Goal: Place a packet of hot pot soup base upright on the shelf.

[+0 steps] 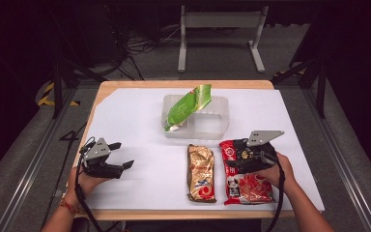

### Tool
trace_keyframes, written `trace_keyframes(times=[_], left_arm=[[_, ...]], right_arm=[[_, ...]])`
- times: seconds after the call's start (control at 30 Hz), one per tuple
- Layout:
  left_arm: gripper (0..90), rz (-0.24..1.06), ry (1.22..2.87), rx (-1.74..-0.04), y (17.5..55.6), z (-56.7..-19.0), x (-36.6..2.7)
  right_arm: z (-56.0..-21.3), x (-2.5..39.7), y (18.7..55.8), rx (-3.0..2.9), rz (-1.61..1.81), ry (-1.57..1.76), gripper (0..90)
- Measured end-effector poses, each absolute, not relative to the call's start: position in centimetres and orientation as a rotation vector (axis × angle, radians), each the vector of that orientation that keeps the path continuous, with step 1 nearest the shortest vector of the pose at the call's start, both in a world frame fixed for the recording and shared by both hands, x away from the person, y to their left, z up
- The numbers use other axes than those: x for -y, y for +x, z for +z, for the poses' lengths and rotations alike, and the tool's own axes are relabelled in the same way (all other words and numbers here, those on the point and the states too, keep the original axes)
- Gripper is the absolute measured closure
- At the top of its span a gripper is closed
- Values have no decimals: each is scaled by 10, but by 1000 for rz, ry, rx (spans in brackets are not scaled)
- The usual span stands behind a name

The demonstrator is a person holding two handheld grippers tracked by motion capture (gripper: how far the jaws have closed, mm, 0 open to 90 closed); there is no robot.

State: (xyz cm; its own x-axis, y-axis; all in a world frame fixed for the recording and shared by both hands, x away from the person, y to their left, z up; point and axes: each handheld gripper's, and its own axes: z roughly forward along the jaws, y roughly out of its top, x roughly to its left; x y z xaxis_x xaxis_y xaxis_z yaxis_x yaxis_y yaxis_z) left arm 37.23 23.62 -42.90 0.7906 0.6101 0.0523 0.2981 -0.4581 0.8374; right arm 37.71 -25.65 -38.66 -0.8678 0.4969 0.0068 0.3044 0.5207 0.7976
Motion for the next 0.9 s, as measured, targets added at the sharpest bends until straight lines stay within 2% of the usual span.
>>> trace_keyframes(times=[0.47,0.5,0.9], left_arm=[[195,416,2100,-648,373,-433,-233],[194,417,2105,-642,373,-433,-232],[196,395,2139,-609,372,-436,-224]], right_arm=[[-399,202,404,-2698,1227,654,276],[-402,194,405,-2716,1199,658,296],[-419,179,424,-2748,1123,861,318]])
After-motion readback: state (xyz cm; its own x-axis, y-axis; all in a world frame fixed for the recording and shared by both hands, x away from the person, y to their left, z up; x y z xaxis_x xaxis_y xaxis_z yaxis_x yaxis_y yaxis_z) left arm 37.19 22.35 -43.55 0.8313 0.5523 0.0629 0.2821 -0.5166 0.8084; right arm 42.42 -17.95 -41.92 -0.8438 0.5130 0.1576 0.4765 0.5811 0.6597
